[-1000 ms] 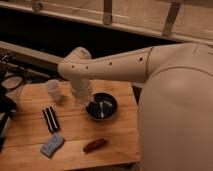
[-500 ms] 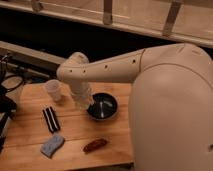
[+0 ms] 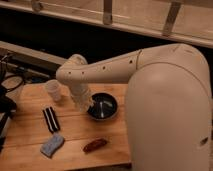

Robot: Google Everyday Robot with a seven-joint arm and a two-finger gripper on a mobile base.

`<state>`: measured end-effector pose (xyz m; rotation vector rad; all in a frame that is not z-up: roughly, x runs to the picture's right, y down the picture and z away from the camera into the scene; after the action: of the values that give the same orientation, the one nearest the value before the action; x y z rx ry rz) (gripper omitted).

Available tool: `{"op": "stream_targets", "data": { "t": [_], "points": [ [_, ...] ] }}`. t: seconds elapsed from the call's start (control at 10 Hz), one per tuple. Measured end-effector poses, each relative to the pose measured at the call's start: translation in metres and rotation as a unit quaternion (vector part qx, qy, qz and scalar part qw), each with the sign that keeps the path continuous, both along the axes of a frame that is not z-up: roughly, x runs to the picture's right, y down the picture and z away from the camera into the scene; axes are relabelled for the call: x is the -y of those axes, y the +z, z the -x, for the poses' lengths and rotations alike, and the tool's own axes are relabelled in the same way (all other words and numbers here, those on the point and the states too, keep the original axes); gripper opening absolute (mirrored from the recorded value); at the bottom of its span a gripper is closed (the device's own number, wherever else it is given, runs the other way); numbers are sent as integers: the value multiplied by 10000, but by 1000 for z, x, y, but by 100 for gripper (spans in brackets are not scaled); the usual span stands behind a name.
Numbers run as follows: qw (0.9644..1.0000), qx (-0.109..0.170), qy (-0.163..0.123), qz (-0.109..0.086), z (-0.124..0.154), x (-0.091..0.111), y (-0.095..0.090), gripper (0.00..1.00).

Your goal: Place the bottle in the ceramic bowl

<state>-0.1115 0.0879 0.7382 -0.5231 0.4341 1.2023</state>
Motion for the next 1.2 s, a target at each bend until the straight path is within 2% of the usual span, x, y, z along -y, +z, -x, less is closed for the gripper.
{"op": "stream_targets", "data": {
  "t": [0.1,0.3,0.4,0.5,0.6,1.0,1.1,1.2],
  "points": [
    [10000,-22,-1,3,1,2,-2,43],
    [9999,-74,35,-84,-5,8,-10,25],
    [9993,-94,174,-318,-13,16,-12,15],
    [9982,-146,343,-474,-27,24,-13,5],
    [9973,-211,463,-524,-38,29,-13,1],
    [9887,-587,1143,-772,-96,58,-13,2],
    [9880,-649,1179,-752,-105,66,-8,6],
    [9890,-710,1106,-682,-109,65,-3,4]
  ]
}}
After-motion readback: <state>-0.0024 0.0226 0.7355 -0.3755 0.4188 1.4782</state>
